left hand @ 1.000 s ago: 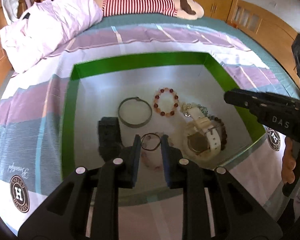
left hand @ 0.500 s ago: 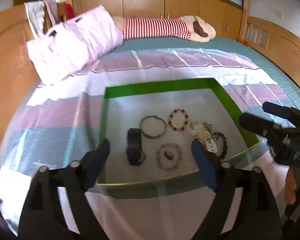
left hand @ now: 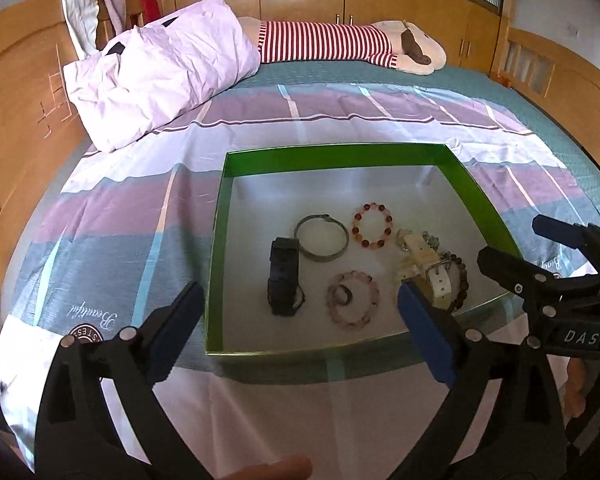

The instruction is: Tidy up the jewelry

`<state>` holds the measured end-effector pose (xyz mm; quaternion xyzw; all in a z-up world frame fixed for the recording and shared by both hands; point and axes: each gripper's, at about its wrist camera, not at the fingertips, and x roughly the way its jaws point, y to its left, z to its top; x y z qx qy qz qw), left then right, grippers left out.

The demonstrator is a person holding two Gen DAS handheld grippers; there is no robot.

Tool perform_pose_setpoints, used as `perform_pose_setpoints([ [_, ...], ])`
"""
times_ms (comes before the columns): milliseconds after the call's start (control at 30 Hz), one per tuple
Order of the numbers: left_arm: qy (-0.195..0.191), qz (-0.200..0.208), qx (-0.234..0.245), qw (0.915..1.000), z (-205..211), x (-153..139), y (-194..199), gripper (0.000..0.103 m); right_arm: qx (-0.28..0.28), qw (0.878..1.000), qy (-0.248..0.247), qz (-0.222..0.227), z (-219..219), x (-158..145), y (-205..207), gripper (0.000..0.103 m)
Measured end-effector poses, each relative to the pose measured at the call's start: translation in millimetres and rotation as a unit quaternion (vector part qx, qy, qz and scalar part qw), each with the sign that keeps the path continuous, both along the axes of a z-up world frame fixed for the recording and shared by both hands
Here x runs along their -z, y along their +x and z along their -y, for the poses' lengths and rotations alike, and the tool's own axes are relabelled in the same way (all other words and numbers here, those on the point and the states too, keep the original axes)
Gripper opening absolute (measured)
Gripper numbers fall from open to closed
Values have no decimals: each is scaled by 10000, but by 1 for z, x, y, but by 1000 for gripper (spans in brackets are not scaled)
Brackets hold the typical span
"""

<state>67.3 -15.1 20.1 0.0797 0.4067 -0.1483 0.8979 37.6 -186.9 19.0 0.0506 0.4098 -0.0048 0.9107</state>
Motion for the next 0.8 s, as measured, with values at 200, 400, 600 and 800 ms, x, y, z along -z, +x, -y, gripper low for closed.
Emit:
perform_pose_setpoints([
  [200, 27, -37, -22, 10000, 0, 4, 2, 99, 16, 10000, -47, -22, 0, 1, 0, 102],
  [400, 50, -49, -18, 10000, -1, 5, 3, 99, 12, 10000, -60, -29, 0, 1, 0, 102],
  [600, 62, -49, -16, 10000, -2, 5, 3, 99, 20, 10000, -87, -32, 0, 1, 0, 102],
  [800, 82, -71, -20, 9999, -2, 7, 3, 99, 46, 9999, -143, -40, -1, 2, 0, 102],
])
